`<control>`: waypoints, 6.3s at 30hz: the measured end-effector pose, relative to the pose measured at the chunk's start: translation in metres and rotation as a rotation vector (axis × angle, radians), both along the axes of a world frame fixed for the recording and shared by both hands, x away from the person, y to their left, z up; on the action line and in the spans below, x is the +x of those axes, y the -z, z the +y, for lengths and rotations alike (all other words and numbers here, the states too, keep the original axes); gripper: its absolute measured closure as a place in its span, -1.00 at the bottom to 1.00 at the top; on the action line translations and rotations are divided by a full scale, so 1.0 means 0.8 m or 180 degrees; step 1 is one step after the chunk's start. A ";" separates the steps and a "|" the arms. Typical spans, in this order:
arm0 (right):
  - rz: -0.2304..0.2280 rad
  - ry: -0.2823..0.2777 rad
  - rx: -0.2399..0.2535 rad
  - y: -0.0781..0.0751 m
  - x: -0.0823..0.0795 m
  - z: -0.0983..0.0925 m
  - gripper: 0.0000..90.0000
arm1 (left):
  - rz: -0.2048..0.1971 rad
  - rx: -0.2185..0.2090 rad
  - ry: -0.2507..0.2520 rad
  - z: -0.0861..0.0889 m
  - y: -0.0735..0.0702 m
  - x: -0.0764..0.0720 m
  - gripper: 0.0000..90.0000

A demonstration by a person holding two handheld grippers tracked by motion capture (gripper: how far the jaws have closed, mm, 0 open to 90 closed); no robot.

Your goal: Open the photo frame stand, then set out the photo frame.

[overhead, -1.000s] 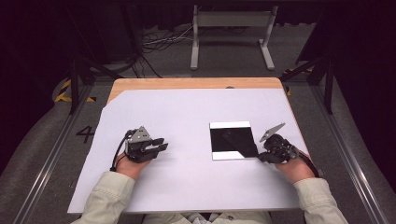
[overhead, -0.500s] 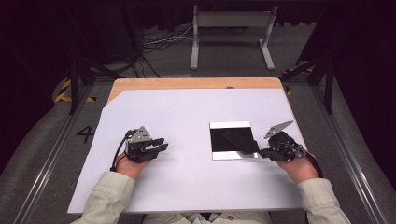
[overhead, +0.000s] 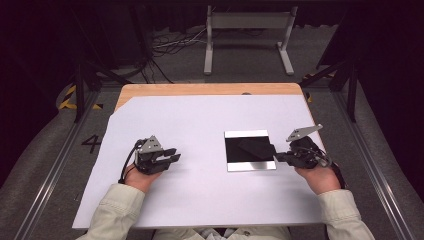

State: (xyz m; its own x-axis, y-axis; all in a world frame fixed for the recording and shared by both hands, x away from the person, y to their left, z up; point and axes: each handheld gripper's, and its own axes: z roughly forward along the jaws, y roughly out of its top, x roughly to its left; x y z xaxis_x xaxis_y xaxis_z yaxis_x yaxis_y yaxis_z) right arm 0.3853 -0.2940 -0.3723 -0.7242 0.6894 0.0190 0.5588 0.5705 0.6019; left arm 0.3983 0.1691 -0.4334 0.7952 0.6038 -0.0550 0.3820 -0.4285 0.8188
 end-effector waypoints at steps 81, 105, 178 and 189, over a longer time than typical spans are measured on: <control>-0.0028 0.0343 0.0741 -0.051 0.028 0.014 0.15 | 0.0028 0.0008 -0.0117 0.004 0.003 0.002 0.30; 0.0498 0.0513 0.0670 -0.039 0.080 0.013 0.05 | 0.0021 0.0005 -0.0118 0.004 0.004 0.002 0.29; 0.1693 0.0320 0.0821 0.022 0.114 0.042 -0.05 | 0.0029 0.0013 -0.0108 0.003 0.006 0.003 0.27; 0.1635 0.0339 0.0686 0.011 0.106 0.045 0.11 | 0.0051 0.0005 -0.0111 0.003 0.006 0.002 0.27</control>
